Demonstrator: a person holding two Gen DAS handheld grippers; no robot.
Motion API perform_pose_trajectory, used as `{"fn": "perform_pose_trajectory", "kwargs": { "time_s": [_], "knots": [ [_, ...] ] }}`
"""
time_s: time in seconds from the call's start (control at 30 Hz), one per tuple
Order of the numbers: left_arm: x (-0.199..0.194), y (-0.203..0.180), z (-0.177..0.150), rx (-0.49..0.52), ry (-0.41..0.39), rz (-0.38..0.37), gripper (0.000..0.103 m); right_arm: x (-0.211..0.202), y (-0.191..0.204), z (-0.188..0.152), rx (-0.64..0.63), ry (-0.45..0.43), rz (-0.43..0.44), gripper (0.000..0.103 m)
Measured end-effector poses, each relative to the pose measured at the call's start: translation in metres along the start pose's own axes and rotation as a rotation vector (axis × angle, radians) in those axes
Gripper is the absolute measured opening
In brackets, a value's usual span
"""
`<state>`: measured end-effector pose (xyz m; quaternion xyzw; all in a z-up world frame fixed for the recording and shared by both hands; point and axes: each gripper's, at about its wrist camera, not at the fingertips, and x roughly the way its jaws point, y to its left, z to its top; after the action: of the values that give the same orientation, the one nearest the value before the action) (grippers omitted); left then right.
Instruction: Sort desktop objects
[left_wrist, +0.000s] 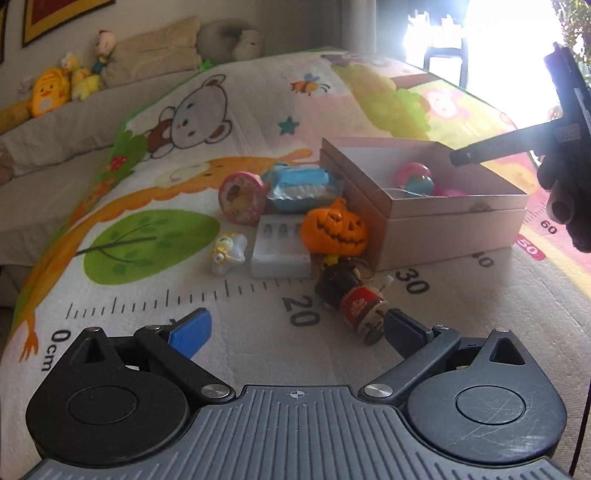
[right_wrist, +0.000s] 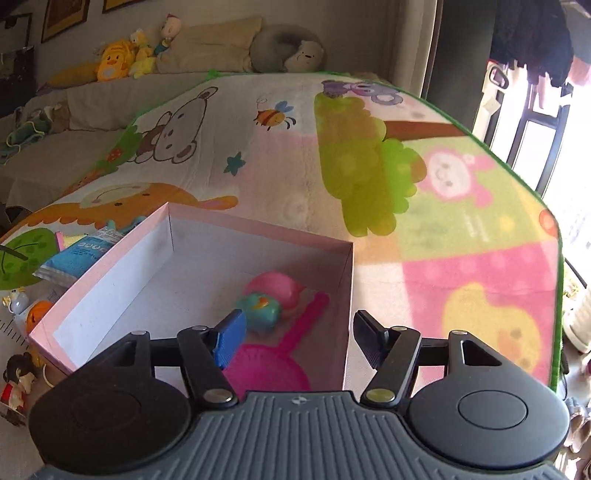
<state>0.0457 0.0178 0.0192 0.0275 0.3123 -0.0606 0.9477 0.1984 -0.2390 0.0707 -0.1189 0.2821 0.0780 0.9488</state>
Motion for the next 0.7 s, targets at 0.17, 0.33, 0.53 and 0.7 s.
{"fn": "perform_pose_trajectory", "kwargs": {
  "time_s": [0.17,0.33,0.53,0.7],
  "knots": [
    [-0.002,0.018,-0.002,-0.031,-0.008,0.174,0.102,-0.065,0.052,0.0,-0.089,-0.059,0.2,0.065],
    [-0.001,0.047,0.004,-0.124,0.0,0.209,0.103,-0.073,0.123,-0.03,-0.176,0.062,0.417,0.062],
    [0.02,0.053,0.023,-0.12,-0.009,0.094,0.102,-0.055,0.157,-0.048,-0.122,0.161,0.459,0.027],
    [0.046,0.059,0.039,-0.173,0.015,0.039,0.079,-0.08,0.134,-0.066,-0.115,0.167,0.432,0.027]
  ]
}}
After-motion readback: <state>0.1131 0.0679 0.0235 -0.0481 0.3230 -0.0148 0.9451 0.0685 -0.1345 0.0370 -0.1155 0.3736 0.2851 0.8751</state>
